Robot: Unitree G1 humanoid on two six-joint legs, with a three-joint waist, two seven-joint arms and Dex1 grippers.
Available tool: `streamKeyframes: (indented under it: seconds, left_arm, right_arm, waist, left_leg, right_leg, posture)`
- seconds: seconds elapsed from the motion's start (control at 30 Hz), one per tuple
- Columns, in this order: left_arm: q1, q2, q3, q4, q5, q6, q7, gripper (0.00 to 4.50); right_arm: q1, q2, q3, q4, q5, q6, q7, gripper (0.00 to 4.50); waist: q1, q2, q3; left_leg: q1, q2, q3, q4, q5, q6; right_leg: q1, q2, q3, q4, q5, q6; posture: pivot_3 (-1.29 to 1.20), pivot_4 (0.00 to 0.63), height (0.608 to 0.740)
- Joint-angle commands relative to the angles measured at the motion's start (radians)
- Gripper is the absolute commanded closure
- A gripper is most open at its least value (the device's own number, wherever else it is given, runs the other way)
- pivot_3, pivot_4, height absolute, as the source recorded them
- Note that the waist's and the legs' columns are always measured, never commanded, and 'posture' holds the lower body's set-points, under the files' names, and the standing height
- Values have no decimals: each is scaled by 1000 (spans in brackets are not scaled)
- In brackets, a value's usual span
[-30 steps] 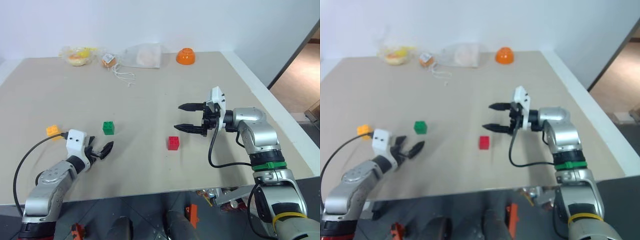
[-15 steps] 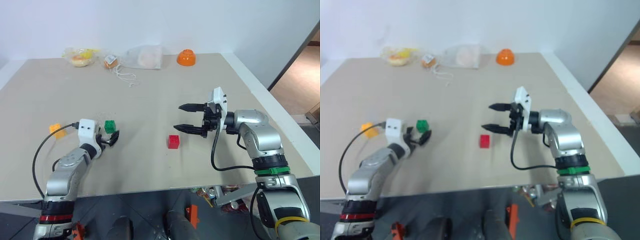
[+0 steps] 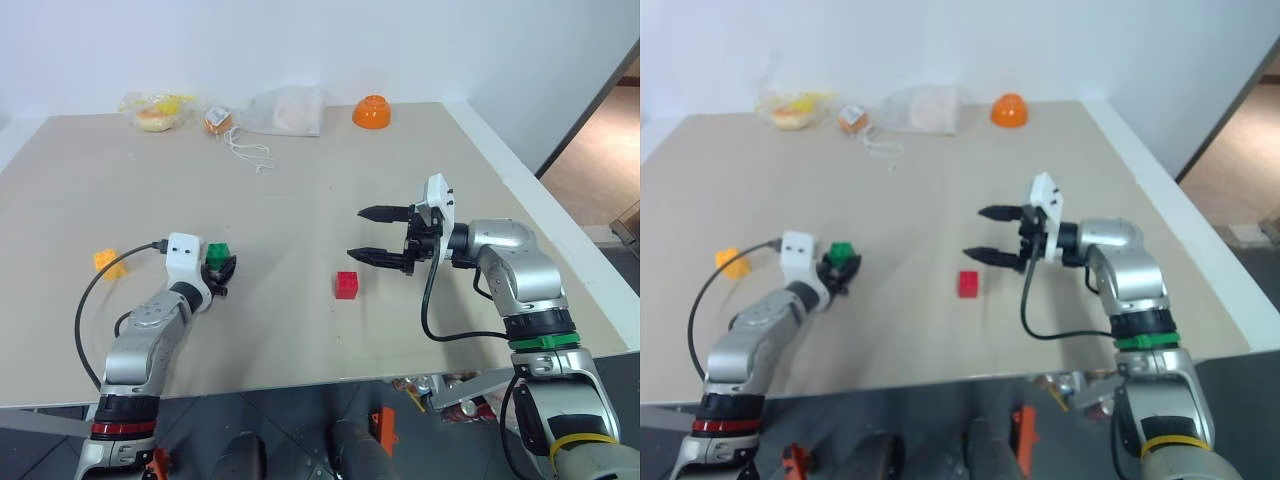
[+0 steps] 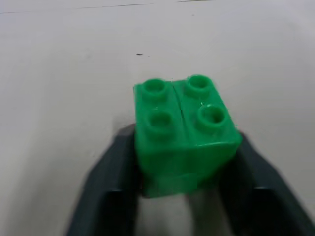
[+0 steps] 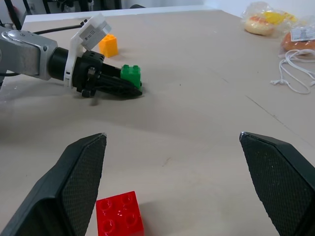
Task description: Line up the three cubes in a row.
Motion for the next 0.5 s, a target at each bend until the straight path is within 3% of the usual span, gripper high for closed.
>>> streamKeyframes:
  seconds: [0.03, 0.17, 0.37, 0.5]
  left_arm:
    - [-21, 13, 1, -15, -4, -2, -29, 3078]
    - [-33, 72, -30, 4, -7, -88, -180, 3078]
    - [-6, 256, -167, 75, 12, -384, -658, 3078]
    - [-54, 314, -214, 185, -12, -482, -888, 3078]
  right_arm:
    - [-9, 1, -7, -7, 6, -19, -3, 0]
    - [-6, -1, -2, -8, 3, -23, 0, 0]
    - [13, -32, -16, -37, 34, 33, 28, 0]
    - [77, -94, -19, -97, 60, 76, 77, 0]
  waist:
    - [0, 0, 0]
    - [0, 0, 0]
    - [0, 0, 0]
    - [1, 0, 0]
  left_leg:
    - [0, 0, 0, 0, 0, 0]
    - [0, 0, 0, 0, 0, 0]
    - [0, 0, 1, -2, 0, 0]
    - [0, 0, 1, -5, 0, 0]
  right_leg:
    - [0, 0, 0, 0, 0, 0]
    - [0, 0, 0, 0, 0, 0]
    - [-1, 0, 0, 0, -1, -2]
    - [-2, 0, 0, 0, -3, -5]
  posture:
    - [0, 150, 740]
    - [0, 150, 740]
    - [0, 150, 740]
    - [0, 150, 740]
